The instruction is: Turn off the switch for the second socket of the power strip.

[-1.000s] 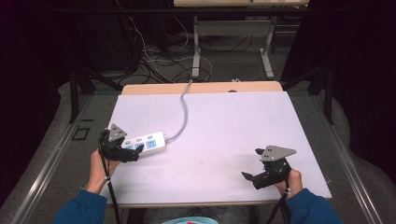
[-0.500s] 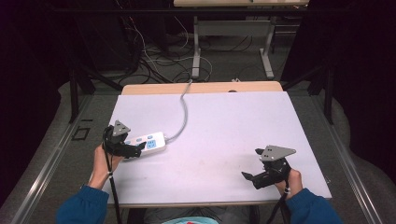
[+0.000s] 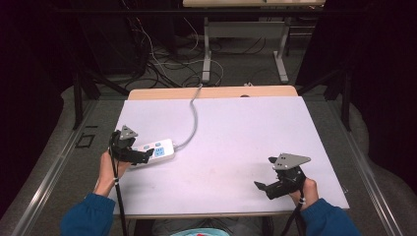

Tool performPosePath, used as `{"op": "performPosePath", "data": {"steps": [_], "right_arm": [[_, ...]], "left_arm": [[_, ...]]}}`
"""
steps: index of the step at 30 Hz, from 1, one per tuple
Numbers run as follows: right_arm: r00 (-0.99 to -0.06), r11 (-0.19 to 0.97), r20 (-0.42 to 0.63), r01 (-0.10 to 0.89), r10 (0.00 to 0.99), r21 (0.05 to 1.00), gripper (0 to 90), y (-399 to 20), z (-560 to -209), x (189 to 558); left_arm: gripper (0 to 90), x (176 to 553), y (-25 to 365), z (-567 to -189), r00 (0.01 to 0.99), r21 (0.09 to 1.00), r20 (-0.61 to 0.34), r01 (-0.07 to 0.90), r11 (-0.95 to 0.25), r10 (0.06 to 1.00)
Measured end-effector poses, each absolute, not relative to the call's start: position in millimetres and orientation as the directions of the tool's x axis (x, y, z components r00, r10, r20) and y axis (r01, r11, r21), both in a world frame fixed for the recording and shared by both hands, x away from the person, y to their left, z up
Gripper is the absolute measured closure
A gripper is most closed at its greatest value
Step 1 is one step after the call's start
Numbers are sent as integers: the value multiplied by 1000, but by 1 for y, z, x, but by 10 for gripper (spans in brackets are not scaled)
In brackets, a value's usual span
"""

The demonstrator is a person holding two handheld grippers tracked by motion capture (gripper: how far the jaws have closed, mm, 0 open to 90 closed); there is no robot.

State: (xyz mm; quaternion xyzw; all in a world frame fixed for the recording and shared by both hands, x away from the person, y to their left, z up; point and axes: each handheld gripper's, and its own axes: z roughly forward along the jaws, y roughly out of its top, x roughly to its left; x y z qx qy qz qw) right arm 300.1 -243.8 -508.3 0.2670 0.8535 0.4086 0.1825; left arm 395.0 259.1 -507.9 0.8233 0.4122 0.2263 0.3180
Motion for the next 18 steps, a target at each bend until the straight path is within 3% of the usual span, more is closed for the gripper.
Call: {"op": "performPosePath", "data": {"steps": [18], "right_arm": [[-789, 523, -89, 313, 608, 793, 44, -243, -508, 300]], "left_arm": [[27, 408, 260, -517, 532, 685, 66, 591, -427, 844]]}}
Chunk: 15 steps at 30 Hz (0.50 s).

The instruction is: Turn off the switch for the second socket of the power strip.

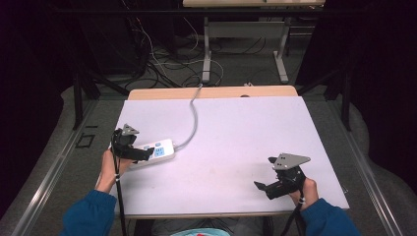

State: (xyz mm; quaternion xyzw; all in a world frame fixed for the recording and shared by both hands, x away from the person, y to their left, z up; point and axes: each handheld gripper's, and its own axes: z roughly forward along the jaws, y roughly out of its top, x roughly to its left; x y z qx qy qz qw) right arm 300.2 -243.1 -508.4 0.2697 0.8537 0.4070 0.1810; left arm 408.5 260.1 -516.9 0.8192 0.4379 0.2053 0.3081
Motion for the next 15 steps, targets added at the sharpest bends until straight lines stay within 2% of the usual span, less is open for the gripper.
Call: {"op": "performPosePath", "data": {"steps": [2, 4, 5, 6, 7, 12, 13, 15], "right_arm": [[-789, 525, -83, 322, 609, 788, 44, -243, -508, 300], [-791, 523, -90, 309, 605, 794, 45, -243, -508, 300], [-791, 523, -90, 309, 605, 794, 45, -243, -508, 300], [-790, 524, -93, 308, 606, 794, 45, -243, -508, 300], [-792, 525, -92, 307, 604, 794, 45, -244, -508, 300], [-792, 524, -92, 308, 604, 794, 45, -244, -508, 300], [-792, 524, -92, 308, 604, 794, 45, -244, -508, 300], [-788, 522, -90, 313, 609, 793, 45, -243, -508, 299]], "left_arm": [[82, 410, 260, -518, 524, 687, 67, 593, -420, 849], [186, 411, 260, -518, 523, 687, 63, 595, -418, 850], [186, 411, 260, -518, 525, 679, 65, 600, -423, 849], [297, 411, 259, -519, 529, 675, 62, 603, -426, 847], [348, 411, 259, -519, 529, 675, 62, 603, -426, 847], [542, 411, 261, -520, 542, 686, 44, 594, -419, 839], [542, 411, 261, -520, 541, 685, 40, 597, -417, 840], [645, 410, 263, -519, 549, 684, 33, 597, -420, 835]]}}
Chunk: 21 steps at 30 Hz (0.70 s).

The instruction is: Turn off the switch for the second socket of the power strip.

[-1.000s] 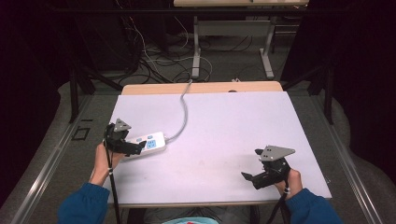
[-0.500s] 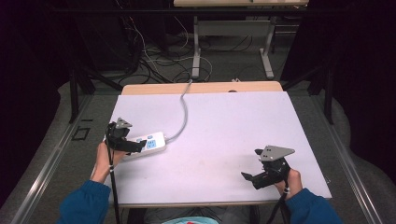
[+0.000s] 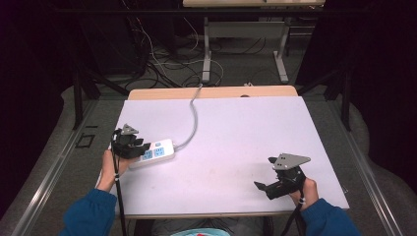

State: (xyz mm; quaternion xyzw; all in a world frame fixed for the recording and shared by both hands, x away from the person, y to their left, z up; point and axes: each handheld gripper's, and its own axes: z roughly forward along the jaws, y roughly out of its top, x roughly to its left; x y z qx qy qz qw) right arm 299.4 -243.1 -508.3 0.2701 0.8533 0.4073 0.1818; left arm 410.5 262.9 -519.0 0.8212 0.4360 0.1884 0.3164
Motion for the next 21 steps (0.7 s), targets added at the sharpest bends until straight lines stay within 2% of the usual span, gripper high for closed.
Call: {"op": "performPosePath", "data": {"steps": [4, 9, 21], "right_arm": [[-791, 524, -90, 311, 605, 793, 46, -243, -508, 300], [-791, 524, -92, 308, 605, 794, 47, -244, -508, 300], [-790, 524, -89, 313, 606, 792, 48, -243, -508, 300]], "left_arm": [[777, 411, 263, -520, 555, 690, 33, 589, -420, 831], [893, 412, 262, -523, 554, 692, 28, 590, -416, 832], [900, 414, 261, -524, 567, 685, 37, 585, -434, 823]]}}
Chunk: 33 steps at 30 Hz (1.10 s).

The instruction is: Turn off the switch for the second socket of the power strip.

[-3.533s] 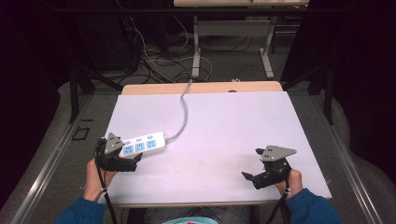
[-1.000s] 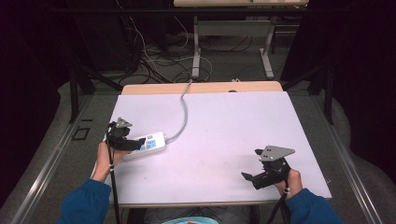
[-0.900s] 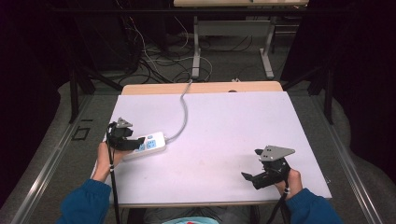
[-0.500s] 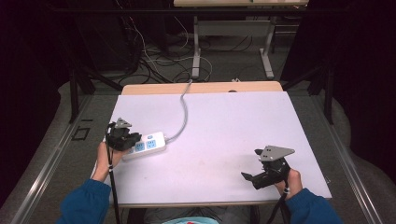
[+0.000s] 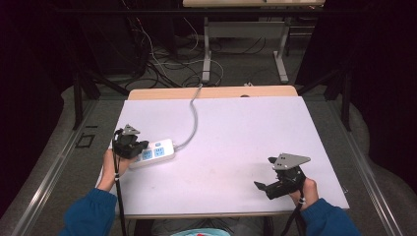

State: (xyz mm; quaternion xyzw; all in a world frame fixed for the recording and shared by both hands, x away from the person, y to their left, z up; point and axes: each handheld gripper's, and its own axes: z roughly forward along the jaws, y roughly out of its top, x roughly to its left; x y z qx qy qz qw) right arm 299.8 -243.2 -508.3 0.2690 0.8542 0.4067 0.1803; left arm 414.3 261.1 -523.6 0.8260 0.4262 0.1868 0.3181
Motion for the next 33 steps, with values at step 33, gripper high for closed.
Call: {"op": "performPosePath", "data": {"steps": [33], "right_arm": [[-788, 523, -87, 318, 610, 791, 51, -243, -509, 300]], "left_arm": [[900, 419, 260, -528, 562, 661, 50, 602, -449, 826]]}}
